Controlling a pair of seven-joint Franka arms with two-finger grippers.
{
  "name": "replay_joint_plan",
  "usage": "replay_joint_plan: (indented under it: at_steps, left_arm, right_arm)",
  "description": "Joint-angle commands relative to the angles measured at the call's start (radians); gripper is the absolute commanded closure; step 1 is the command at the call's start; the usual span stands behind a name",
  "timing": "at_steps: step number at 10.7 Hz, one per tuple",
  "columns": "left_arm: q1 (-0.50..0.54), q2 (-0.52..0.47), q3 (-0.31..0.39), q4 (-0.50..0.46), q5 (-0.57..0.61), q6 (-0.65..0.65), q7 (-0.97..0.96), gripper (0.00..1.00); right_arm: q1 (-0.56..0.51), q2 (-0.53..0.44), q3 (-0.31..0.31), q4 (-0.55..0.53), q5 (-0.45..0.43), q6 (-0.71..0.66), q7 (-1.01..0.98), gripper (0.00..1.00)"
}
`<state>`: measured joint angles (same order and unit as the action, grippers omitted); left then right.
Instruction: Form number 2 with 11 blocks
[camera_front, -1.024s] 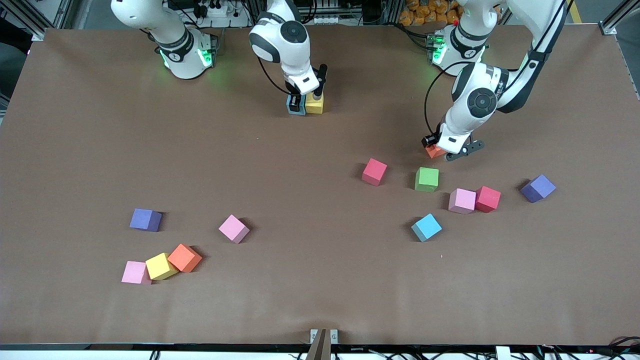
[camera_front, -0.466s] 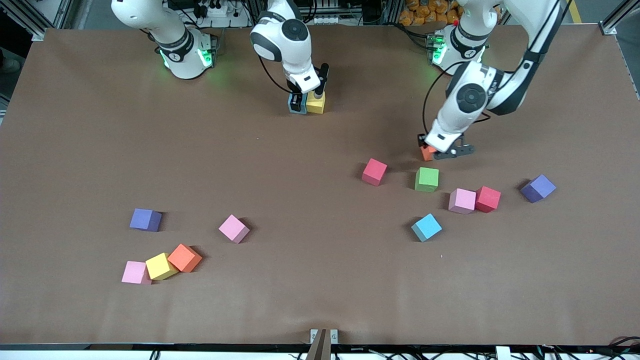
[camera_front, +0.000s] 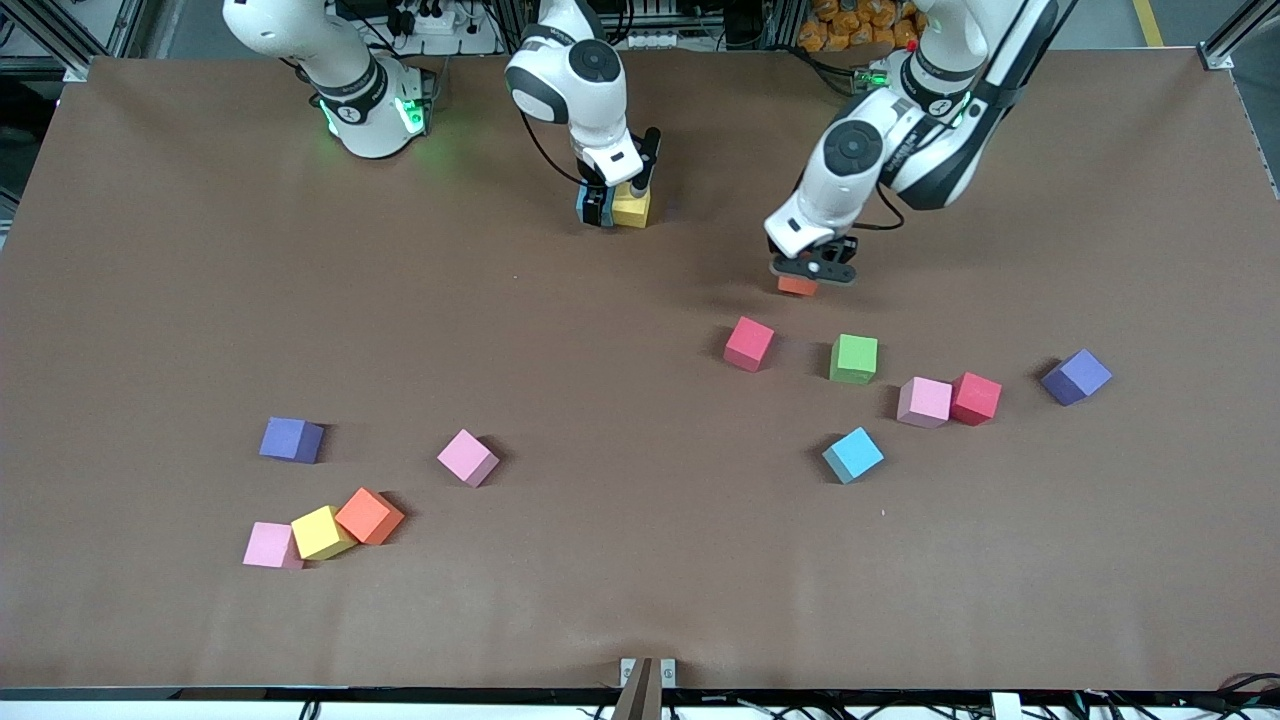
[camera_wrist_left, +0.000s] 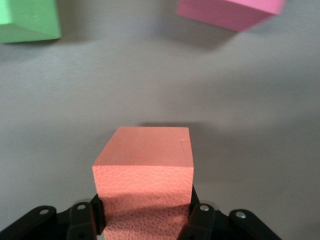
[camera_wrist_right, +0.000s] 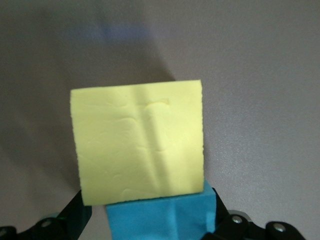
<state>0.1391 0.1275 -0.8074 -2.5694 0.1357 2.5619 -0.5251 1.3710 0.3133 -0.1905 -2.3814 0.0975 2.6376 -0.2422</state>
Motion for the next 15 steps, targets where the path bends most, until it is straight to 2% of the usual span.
replay_joint_plan:
  at_steps: [1,5,7,9,11,13,15]
  left_arm:
    - [0.011,-0.037,-0.047,-0.006,0.016,-0.002,0.028,0.96]
    - [0.010,-0.042,-0.168,-0.005,0.016,-0.005,0.028,0.95]
    - [0.011,-0.057,-0.202,-0.005,0.039,-0.006,0.068,0.94]
    - [0.014,-0.129,-0.205,0.014,0.053,-0.073,0.161,0.94]
    - [0.020,-0.131,-0.208,0.034,0.053,-0.083,0.320,0.94]
    - [0.043,-0.131,-0.208,0.034,0.053,-0.083,0.495,0.94]
    - [0.045,-0.128,-0.207,0.037,0.053,-0.083,0.546,0.96]
  right_arm:
    - [-0.004,-0.074,-0.004,-0.004,0.001,-0.072,0.011,0.00]
    - [-0.045,-0.150,-0.010,-0.004,0.001,-0.142,0.003,0.00]
    - [-0.178,-0.200,-0.013,0.013,-0.001,-0.215,0.003,0.00]
    - [-0.285,-0.209,-0.055,0.077,-0.002,-0.269,0.003,0.00]
    - [-0.354,-0.188,-0.098,0.142,-0.013,-0.271,0.001,0.00]
    - [-0.423,-0.105,-0.127,0.258,-0.045,-0.278,0.003,0.00]
    - [-0.470,-0.028,-0.155,0.348,-0.045,-0.274,-0.012,0.00]
